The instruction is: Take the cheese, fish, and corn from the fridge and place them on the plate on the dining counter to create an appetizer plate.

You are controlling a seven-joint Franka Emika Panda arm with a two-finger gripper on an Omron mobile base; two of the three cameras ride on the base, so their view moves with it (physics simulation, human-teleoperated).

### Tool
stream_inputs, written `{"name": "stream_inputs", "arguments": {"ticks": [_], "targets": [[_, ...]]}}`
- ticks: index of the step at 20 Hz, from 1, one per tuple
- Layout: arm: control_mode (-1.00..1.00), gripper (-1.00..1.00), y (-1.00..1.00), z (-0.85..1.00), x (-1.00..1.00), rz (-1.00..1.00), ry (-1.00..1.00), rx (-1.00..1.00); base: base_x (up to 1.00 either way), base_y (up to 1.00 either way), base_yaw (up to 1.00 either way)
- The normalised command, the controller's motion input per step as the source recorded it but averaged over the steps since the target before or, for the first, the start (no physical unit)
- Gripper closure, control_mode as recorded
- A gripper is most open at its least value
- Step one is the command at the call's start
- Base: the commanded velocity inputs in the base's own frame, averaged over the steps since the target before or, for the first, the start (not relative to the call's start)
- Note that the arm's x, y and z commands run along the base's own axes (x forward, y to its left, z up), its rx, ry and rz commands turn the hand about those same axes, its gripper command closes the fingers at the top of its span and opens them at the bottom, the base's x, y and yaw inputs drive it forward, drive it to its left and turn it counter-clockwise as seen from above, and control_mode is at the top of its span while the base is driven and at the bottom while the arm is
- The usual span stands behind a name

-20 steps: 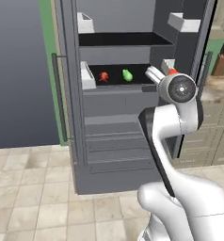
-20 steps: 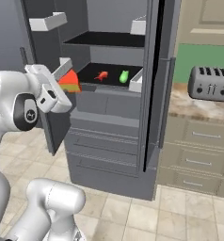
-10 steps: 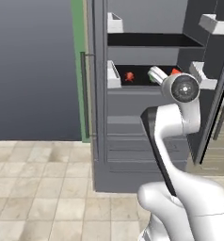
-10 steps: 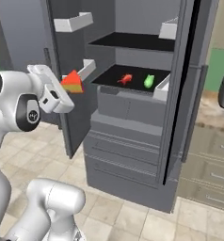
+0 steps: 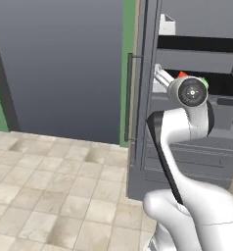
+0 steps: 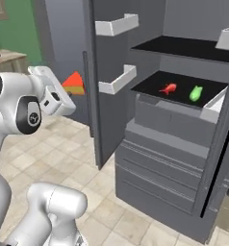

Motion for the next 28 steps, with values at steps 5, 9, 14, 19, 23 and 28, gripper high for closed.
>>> {"name": "stream_inputs", "arguments": {"ticks": [5, 9, 14, 19, 23, 28], "targets": [[1.0, 1.0, 0.0, 0.0, 0.0, 0.0, 0.0, 0.0, -0.64, 0.0, 0.52], [1.0, 1.0, 0.0, 0.0, 0.0, 0.0, 0.0, 0.0, -0.64, -0.15, 0.6], [1.0, 1.0, 0.0, 0.0, 0.0, 0.0, 0.0, 0.0, -0.63, -0.32, 0.62], [1.0, 1.0, 0.0, 0.0, 0.0, 0.0, 0.0, 0.0, -0.7, -0.34, 0.59], [1.0, 1.0, 0.0, 0.0, 0.0, 0.0, 0.0, 0.0, -0.76, -0.32, 0.59], [1.0, 1.0, 0.0, 0.0, 0.0, 0.0, 0.0, 0.0, -0.88, -0.27, 0.56]]}}
